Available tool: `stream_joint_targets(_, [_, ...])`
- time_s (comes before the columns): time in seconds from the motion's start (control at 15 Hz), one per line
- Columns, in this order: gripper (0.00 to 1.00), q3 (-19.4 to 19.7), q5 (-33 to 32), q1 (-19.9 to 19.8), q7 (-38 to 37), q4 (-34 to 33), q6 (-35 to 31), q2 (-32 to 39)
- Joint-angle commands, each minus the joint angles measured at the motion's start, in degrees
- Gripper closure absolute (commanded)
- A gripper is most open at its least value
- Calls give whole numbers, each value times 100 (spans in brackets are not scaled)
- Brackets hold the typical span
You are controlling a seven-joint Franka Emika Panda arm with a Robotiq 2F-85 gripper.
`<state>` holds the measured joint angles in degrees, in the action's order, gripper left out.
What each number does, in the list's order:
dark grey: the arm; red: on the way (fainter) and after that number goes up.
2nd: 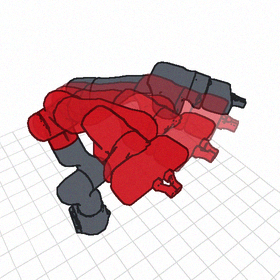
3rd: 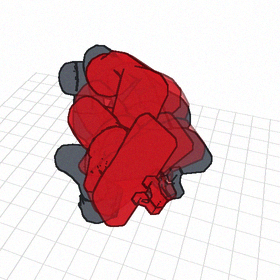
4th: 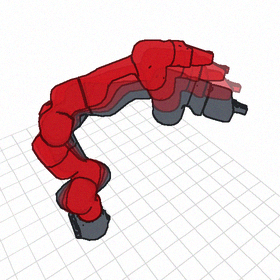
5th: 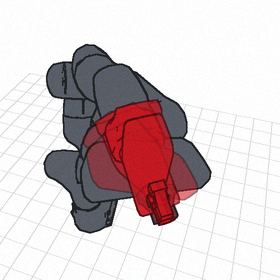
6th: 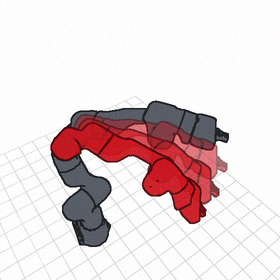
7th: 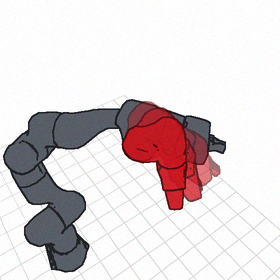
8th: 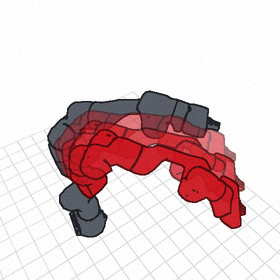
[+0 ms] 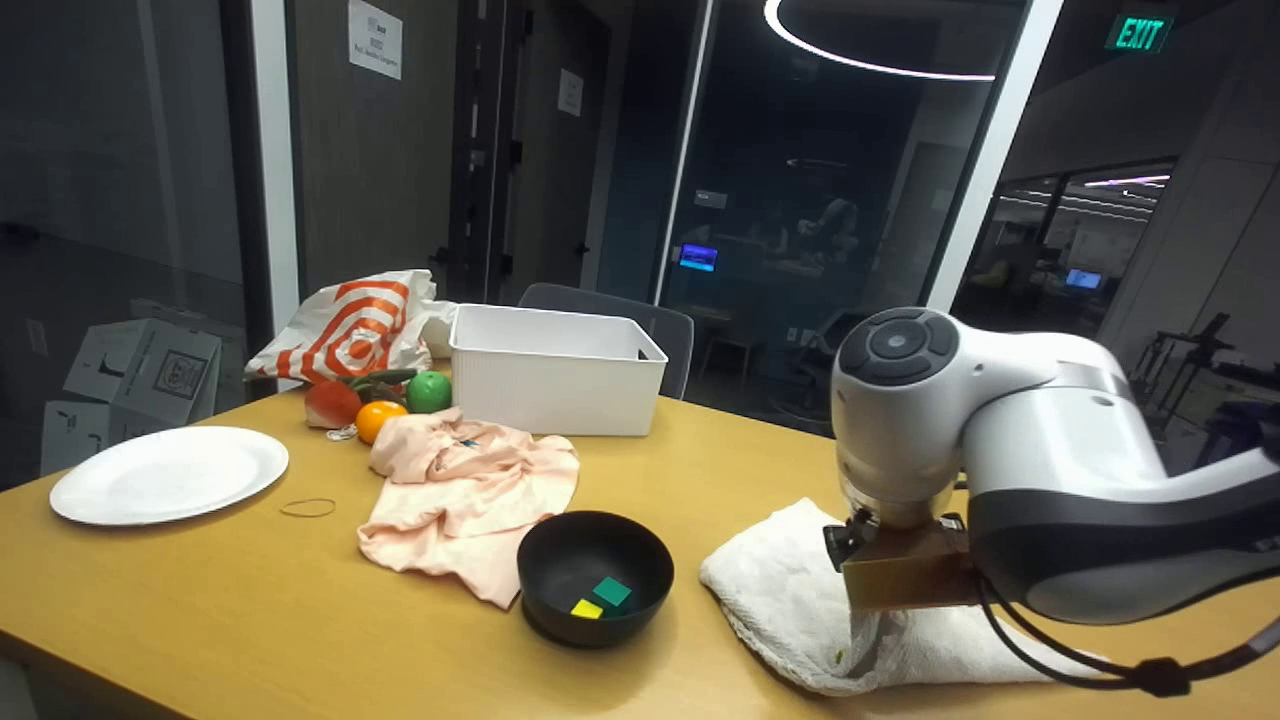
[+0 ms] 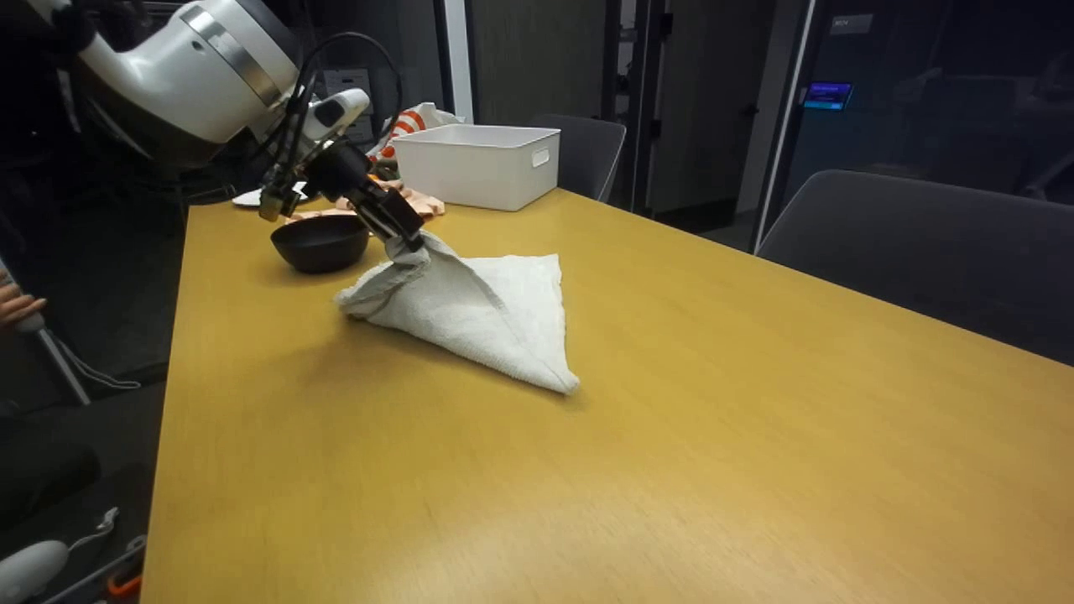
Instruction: Wrap up the blocks on the white towel
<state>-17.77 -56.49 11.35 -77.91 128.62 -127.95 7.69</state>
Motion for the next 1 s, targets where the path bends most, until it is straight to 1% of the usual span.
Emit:
stream_joint_targets(0.0, [98, 253, -782, 468, -502, -979, 601, 973])
stream_joint_targets(0.27, [98, 521, -1670, 824, -869, -1811, 1271, 1636])
stream_joint_targets(0.33, [86, 549, -1758, 848, -905, -1968, 1366, 1760])
stream_joint_targets(0.4, [66, 525, -1610, 812, -772, -2049, 1382, 1833])
stream_joint_targets(0.47, [59, 497, -1431, 783, -644, -2090, 1376, 1873])
stream_joint_targets(0.53, [52, 399, -1109, 668, -410, -1975, 1150, 1794])
stream_joint_targets(0.67, [36, 239, -504, 525, -40, -1470, 709, 1441])
stream_joint_targets(0.73, [30, 475, -864, 734, -368, -1803, 957, 1756])
stream_joint_targets(0.8, [46, 466, -787, 745, -322, -1774, 928, 1748])
stream_joint_targets(0.93, [32, 486, -790, 755, -325, -1776, 933, 1766])
